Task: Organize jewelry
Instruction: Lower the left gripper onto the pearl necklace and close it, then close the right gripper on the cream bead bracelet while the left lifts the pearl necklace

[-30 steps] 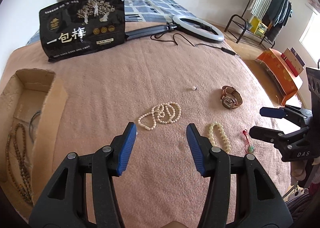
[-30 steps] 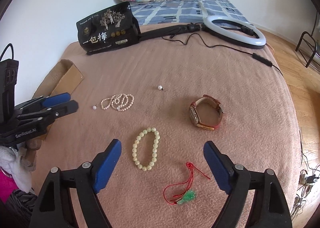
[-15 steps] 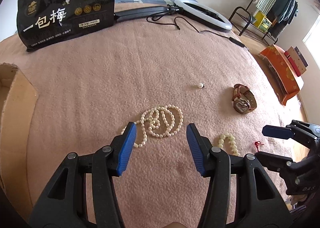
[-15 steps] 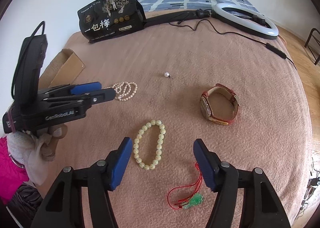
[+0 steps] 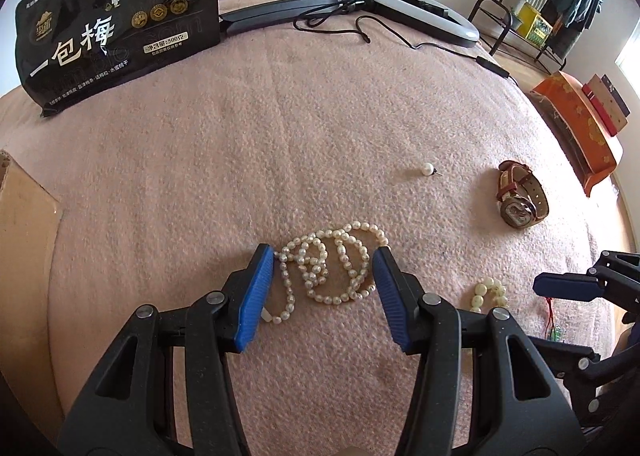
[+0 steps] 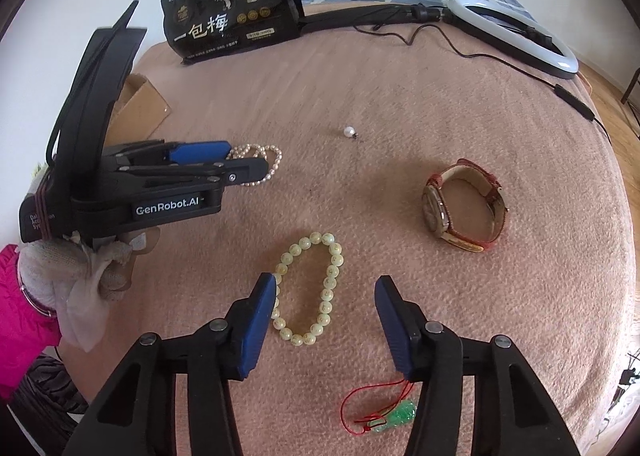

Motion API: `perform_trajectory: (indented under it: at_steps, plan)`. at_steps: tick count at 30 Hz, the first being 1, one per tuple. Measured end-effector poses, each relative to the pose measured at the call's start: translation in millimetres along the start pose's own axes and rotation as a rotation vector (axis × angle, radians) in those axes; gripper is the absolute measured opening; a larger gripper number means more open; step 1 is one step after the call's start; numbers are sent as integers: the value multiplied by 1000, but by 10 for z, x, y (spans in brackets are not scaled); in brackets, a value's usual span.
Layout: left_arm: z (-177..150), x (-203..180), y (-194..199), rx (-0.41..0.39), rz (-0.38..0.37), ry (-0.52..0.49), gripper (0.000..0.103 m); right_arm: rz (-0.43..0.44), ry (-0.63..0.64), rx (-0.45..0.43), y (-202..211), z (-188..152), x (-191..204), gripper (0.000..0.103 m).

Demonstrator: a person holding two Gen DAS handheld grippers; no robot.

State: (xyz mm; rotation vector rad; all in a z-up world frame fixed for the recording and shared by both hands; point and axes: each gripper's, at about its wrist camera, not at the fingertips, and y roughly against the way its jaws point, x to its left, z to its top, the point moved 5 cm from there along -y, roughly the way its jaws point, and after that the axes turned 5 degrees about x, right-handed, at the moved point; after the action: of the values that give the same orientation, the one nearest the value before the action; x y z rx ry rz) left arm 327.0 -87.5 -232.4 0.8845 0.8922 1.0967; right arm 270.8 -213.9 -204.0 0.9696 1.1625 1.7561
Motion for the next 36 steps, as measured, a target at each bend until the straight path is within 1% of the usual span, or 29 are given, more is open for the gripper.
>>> perform_trajectory:
  at_steps: [6, 8, 10, 12, 15, 18, 20, 22, 25, 26, 29, 36]
  plan:
    - [5, 45, -13, -15, 28, -12, 33, -19, 18, 33, -145, 1, 16, 48]
    - [11, 79, -14, -20, 33, -8, 22, -24, 14, 45, -187, -9, 4, 46]
    - [15, 113, -13, -22, 33, 2, 15, -29, 11, 51, -227, -6, 3, 45]
    - [27, 132, -15, -22, 28, 10, 11, -38, 15, 52, -244, -6, 10, 44]
    - [38, 140, -14, -24, 25, 14, 9, -67, 32, 49, -255, -5, 41, 36]
    - [42, 129, -4, -28, 20, 11, 9, -67, 33, 47, -288, 41, 78, 25]
    - [49, 130, 9, -29, 12, 17, 9, -61, 31, 46, -295, 55, 78, 13]
    - [56, 138, 36, -31, -4, 30, 9, -51, 25, 45, -290, 59, 74, 7]
    - [59, 135, 92, -38, -25, 47, 8, -34, 8, 41, -266, 63, 50, 5]
    - [62, 127, 120, -42, -29, 47, 6, -27, 2, 37, -253, 63, 42, 5]
    - [70, 85, 198, -55, -38, 42, 6, -9, -20, 26, -214, 62, 9, 5]
    - [100, 34, 405, -92, -60, 41, 5, 4, -56, -28, -23, 80, -33, 5]
